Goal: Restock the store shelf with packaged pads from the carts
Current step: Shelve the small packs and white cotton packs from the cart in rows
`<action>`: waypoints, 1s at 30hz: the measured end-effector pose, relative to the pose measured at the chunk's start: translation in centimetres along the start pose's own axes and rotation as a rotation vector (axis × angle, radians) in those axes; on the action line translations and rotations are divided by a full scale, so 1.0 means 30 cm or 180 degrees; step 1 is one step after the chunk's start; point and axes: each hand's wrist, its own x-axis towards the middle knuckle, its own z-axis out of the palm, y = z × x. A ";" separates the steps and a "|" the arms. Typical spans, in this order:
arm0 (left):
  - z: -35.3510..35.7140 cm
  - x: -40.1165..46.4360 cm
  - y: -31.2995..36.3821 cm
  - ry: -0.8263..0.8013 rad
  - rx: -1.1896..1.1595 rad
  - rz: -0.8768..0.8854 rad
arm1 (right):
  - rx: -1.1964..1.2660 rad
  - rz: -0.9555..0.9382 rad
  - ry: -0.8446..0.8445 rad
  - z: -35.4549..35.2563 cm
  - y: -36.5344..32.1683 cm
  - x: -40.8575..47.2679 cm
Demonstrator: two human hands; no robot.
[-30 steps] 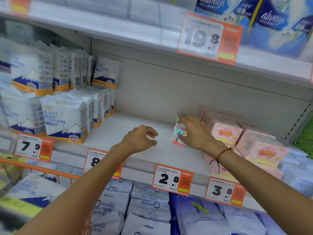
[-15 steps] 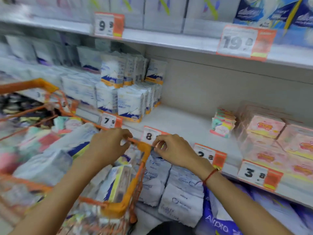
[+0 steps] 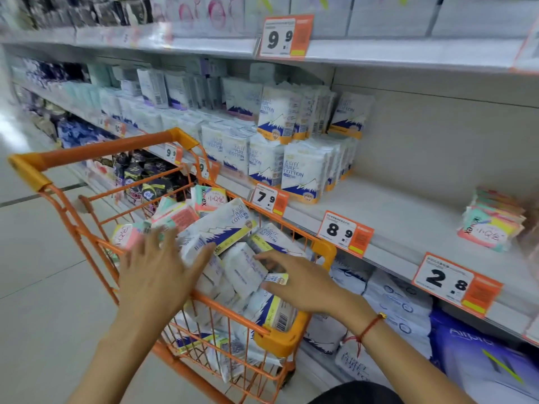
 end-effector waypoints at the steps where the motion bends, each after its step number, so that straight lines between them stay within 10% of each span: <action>1: 0.003 -0.003 -0.011 -0.0320 -0.0041 -0.0006 | 0.0036 0.0024 0.0015 -0.002 0.000 0.004; 8: -0.035 0.057 -0.138 -0.1879 -0.1264 0.0721 | 0.0421 -0.0189 0.0669 0.007 -0.046 0.002; 16: -0.073 0.066 -0.125 -0.1858 -0.1402 0.0868 | 0.0327 -0.0616 0.1014 -0.061 -0.254 0.216; 22: -0.082 0.233 -0.227 -0.0203 -0.0205 0.0074 | 0.0344 -0.0659 -0.0254 -0.052 -0.361 0.470; 30: -0.014 0.305 -0.253 -0.0934 0.1191 0.0069 | 0.0067 -0.0327 -0.1219 -0.033 -0.349 0.619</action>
